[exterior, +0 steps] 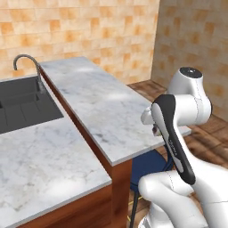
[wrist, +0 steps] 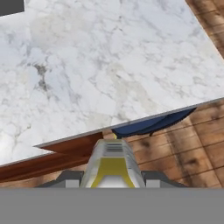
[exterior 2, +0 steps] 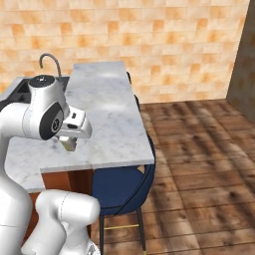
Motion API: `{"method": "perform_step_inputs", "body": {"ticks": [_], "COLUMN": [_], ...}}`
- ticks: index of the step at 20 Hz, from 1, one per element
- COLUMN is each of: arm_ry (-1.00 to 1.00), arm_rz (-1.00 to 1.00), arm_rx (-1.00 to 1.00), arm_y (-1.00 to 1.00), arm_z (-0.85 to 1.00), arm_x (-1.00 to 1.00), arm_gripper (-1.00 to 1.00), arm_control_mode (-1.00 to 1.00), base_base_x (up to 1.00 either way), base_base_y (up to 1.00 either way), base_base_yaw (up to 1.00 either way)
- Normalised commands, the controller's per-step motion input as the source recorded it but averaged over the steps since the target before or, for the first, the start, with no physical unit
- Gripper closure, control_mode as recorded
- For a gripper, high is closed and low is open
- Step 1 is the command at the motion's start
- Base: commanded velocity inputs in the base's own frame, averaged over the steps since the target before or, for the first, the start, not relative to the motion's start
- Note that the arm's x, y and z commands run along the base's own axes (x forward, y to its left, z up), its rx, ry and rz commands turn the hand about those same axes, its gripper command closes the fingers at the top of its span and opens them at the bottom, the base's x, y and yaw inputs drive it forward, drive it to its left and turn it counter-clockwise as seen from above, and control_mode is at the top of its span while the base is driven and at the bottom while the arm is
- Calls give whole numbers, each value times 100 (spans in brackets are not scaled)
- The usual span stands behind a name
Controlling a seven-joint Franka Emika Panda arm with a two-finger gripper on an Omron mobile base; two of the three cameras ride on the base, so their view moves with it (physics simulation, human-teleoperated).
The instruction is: Move the drinks to the dining counter.
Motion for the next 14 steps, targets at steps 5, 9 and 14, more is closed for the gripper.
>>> {"method": "perform_step_inputs", "body": {"ticks": [5, 9, 14], "arm_ry": [0, 1, 0], "arm_rz": [0, 2, 6], "arm_rx": [0, 0, 3], "arm_y": [0, -9, -31], "arm_z": [0, 0, 0], "arm_x": [0, 11, 14], "arm_gripper": [100, 100, 100], "arm_control_mode": [100, -100, -100], "base_base_x": [22, 10, 0], "base_base_y": [-15, -9, 0], "base_base_yaw": [5, 2, 0]}}
